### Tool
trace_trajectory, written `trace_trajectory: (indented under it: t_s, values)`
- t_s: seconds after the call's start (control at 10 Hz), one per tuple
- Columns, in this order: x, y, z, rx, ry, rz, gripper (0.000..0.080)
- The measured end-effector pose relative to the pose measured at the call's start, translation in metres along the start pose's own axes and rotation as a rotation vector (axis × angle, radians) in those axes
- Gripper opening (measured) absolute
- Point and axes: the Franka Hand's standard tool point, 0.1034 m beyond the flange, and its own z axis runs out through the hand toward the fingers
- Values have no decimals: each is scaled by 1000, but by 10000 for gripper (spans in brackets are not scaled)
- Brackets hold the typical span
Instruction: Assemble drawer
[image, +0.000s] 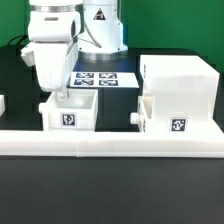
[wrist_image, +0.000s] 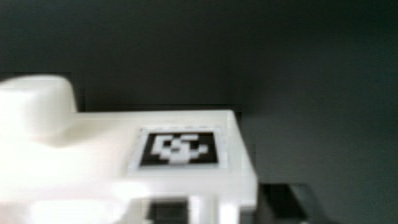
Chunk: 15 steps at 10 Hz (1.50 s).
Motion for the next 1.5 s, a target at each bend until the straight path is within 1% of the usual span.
trace_trajectory:
  t_s: [0.1, 0.2, 0.3, 0.4, 0.5, 0.6, 0.7, 0.8, 1.0, 1.2, 1.3, 1.5]
  values:
    - [0, 0, 0, 0, 0, 0, 351]
    - [0, 0, 0, 1, 0, 0, 351]
    - [0, 0, 0, 1, 0, 0, 527]
    - [0, 0, 1, 1, 0, 0, 527]
    - [2, 0, -2, 11, -3, -29, 627]
    - [8, 6, -8, 19, -3, -84, 644]
    - [15, 11, -11, 21, 1, -145, 644]
    - [19, 13, -12, 20, 3, -146, 648]
    - [15, 11, -10, 22, 4, -140, 648]
    - [16, 11, -9, 24, 5, -141, 648]
    - [15, 10, -6, 22, 10, -133, 648]
    - [16, 7, 1, 34, 15, -129, 648]
